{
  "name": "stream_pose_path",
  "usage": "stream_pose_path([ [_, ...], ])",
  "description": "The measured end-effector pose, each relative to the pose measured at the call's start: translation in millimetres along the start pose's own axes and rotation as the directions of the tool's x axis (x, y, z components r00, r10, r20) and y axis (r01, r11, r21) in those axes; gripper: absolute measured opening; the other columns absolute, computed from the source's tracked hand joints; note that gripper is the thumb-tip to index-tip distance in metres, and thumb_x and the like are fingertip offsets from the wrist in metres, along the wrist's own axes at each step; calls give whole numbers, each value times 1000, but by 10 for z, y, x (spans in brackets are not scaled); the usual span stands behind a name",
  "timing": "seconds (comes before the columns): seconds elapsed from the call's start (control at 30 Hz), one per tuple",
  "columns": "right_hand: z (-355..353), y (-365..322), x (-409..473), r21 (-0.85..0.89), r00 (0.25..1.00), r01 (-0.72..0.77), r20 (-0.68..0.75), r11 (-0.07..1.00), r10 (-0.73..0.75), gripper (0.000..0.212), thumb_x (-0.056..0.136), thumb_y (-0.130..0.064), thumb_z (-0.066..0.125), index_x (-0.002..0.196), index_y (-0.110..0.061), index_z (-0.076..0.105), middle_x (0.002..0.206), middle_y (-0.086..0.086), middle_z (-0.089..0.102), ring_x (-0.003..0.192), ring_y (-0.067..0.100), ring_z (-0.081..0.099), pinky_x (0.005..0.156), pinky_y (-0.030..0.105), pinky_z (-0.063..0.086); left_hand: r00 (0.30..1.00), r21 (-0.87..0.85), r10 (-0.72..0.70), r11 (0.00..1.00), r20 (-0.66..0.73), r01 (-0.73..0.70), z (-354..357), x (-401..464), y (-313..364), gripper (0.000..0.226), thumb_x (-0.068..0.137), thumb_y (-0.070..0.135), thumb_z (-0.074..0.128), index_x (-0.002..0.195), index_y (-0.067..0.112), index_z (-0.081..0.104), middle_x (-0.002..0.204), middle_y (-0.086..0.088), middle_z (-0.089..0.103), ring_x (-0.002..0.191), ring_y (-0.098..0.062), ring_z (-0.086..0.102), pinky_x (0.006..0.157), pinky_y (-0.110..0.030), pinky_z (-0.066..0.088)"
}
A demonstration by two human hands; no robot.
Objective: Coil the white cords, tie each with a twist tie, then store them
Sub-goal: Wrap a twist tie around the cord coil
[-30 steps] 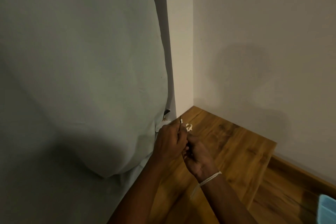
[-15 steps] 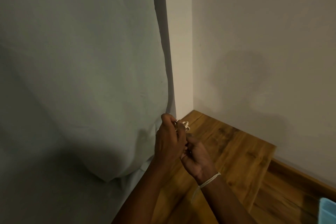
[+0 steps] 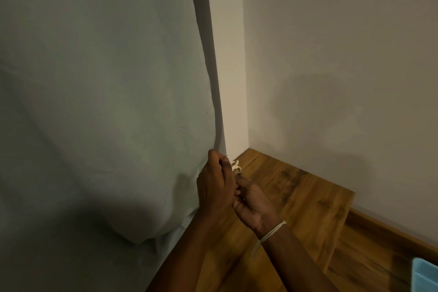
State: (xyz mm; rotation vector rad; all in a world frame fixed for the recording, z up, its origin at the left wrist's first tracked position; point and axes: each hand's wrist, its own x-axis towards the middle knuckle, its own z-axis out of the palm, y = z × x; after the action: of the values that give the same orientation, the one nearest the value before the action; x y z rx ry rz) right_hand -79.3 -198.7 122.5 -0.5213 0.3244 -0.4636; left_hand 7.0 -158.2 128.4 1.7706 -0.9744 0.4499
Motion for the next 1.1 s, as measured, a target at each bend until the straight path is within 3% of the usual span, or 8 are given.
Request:
stream_pose_path([
  [0.1, -10, -81, -49, -189, 996, 15, -82, 982, -31, 15, 94, -1, 60, 81, -2, 68, 71, 6, 61, 61, 9, 55, 55, 16, 52, 1000, 76, -17, 997, 0, 17, -9, 40, -41, 12, 97, 32, 40, 88, 24, 43, 73, 5, 55, 60, -4, 52, 49, -14, 34],
  [0.17, -39, -117, -96, -359, 967, 139, -151, 923, -204, 11, 90, 0, 65, 81, -4, 69, 77, 9, 66, 71, 15, 63, 67, 23, 57, 999, 100, -32, 994, 9, 30, -5, 71, -95, 12, 98, 27, 44, 89, 20, 47, 76, 4, 54, 63, -7, 52, 50, -14, 34],
  [0.27, -8, -187, -194, -560, 825, 409, -111, 721, -555, 5, 87, -2, 70, 86, -7, 72, 80, 7, 73, 81, 21, 69, 78, 32, 59, 999, 83, 2, 997, 36, -5, 22, 83, -107, 15, 96, 27, 43, 87, 18, 50, 79, 3, 52, 63, -7, 50, 49, -17, 38],
  [0.33, 43, -254, -205, -593, 753, 519, -24, 616, -657, 5, 85, -5, 73, 87, -9, 75, 83, 5, 75, 83, 20, 72, 79, 32, 61, 997, 46, 44, 998, 57, -46, 43, 68, -59, 11, 96, 23, 48, 87, 18, 50, 81, 5, 52, 63, -5, 50, 50, -17, 41],
  [0.5, 52, -407, -119, -679, 695, 562, 76, 473, -715, 22, 88, -13, 73, 110, -12, 73, 84, 2, 78, 78, 21, 75, 74, 30, 62, 998, -84, 62, 995, 23, -60, 60, 73, 47, 5, 92, 25, 52, 88, 23, 55, 84, 16, 53, 74, -1, 54, 60, -15, 45],
  [0.63, 16, -460, -81, -745, 661, 555, 126, 369, -740, 19, 94, -16, 66, 110, -13, 75, 80, 1, 77, 70, 15, 71, 69, 26, 62, 998, -141, 54, 989, 23, -51, 52, 92, 78, 16, 91, 27, 52, 97, 21, 66, 95, 13, 61, 85, -2, 59, 69, -10, 47],
  [0.8, 3, -456, -70, -781, 726, 503, 150, 370, -671, 15, 96, -21, 63, 96, -20, 78, 76, 3, 75, 68, 18, 70, 67, 30, 59, 999, -188, 23, 982, 22, -19, 38, 79, 87, 11, 93, 23, 62, 99, 20, 70, 99, 9, 66, 85, 7, 57, 69, -1, 44],
  [1.1, 30, -468, -137, -691, 763, 540, 161, 480, -626, 20, 98, -14, 60, 97, -5, 78, 83, 14, 75, 73, 24, 70, 72, 33, 60, 1000, -201, -1, 980, 12, 3, -23, 13, 142, 14, 91, 31, 65, 97, 21, 72, 94, 11, 66, 80, 8, 55, 68, -7, 45],
])
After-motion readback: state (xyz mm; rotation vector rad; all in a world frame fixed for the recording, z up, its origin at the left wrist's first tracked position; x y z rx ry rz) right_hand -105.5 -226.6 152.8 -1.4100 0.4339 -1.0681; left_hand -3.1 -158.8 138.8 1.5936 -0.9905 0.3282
